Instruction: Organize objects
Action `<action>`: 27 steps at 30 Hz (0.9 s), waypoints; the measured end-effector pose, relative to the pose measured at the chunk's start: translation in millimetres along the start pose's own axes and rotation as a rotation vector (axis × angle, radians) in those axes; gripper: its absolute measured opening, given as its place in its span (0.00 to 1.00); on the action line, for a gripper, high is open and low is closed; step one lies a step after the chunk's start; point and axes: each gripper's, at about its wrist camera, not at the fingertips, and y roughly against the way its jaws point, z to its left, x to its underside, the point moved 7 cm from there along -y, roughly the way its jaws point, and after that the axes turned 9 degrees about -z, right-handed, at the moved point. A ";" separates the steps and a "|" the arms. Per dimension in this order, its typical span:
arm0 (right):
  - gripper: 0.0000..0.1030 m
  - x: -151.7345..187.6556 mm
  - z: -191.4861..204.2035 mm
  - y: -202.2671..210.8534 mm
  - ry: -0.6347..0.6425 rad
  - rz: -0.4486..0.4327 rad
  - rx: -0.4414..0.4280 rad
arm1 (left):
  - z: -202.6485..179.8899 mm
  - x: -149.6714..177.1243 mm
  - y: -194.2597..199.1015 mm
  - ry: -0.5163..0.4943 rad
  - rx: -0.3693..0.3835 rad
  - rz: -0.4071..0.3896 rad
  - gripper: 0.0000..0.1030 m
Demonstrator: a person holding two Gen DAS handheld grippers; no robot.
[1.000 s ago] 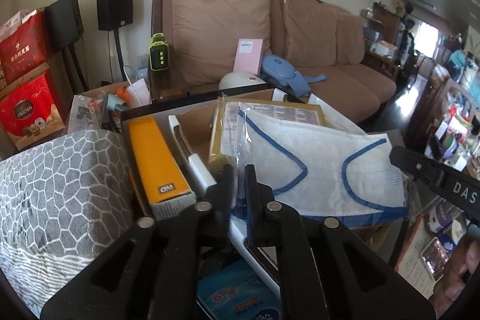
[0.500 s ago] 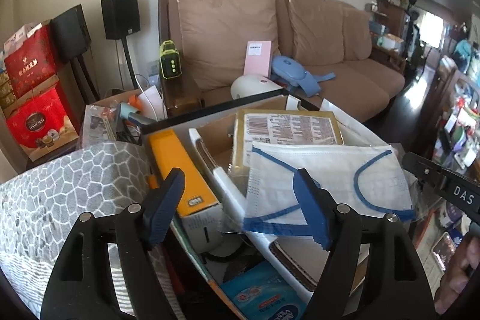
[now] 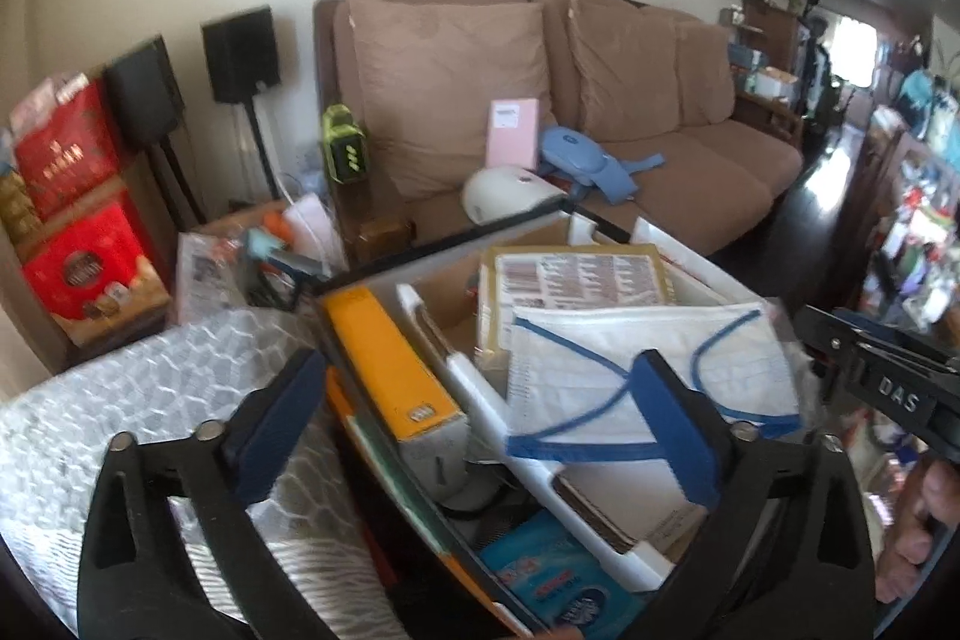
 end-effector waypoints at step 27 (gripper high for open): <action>0.82 3.8 30.2 20.0 0.115 0.086 0.000 | 17.4 -19.1 39.4 0.014 0.014 -0.015 1.00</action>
